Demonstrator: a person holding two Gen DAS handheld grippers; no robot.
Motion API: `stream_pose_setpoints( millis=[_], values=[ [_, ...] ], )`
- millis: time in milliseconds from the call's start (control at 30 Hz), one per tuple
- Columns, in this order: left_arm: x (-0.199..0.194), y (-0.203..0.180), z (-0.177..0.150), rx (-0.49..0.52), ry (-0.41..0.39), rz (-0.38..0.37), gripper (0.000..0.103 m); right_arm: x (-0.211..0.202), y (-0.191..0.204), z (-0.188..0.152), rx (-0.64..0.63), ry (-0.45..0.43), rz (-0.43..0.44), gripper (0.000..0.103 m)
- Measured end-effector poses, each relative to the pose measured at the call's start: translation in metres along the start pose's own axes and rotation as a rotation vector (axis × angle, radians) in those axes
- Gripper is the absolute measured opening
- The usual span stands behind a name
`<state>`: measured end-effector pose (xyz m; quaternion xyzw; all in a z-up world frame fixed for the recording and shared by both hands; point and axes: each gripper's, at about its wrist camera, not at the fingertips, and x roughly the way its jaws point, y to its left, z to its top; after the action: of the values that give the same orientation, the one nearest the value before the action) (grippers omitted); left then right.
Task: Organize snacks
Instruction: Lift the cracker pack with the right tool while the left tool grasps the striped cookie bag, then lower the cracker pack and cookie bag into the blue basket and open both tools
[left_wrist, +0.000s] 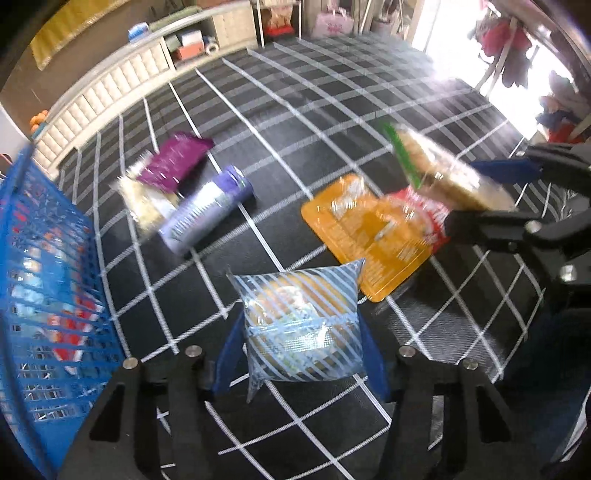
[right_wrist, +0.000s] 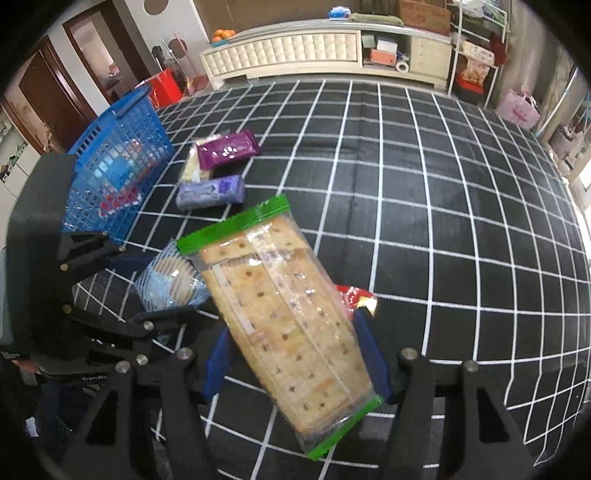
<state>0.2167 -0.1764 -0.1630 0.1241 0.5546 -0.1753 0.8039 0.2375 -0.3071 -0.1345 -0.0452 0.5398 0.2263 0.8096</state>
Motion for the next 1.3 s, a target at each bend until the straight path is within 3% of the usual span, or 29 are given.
stream_pose_setpoints(
  millis=[267, 633, 1000, 1300],
  values=[
    [-0.069, 0.020, 0.001, -0.022, -0.118, 0.035, 0.055, -0.037, 0.035, 0.017, -0.047, -0.063, -0.002, 0.067],
    [-0.148, 0.082, -0.020, -0.093, -0.222, 0.111, 0.055, -0.066, 0.110, 0.047, -0.159, -0.135, 0.024, 0.067],
    [-0.192, 0.150, -0.059, -0.187, -0.265, 0.163, 0.055, -0.063, 0.178, 0.085, -0.288, -0.161, 0.059, 0.067],
    [-0.208, 0.208, -0.102, -0.289, -0.274, 0.200, 0.055, -0.030, 0.240, 0.108, -0.422, -0.123, 0.105, 0.067]
  ],
)
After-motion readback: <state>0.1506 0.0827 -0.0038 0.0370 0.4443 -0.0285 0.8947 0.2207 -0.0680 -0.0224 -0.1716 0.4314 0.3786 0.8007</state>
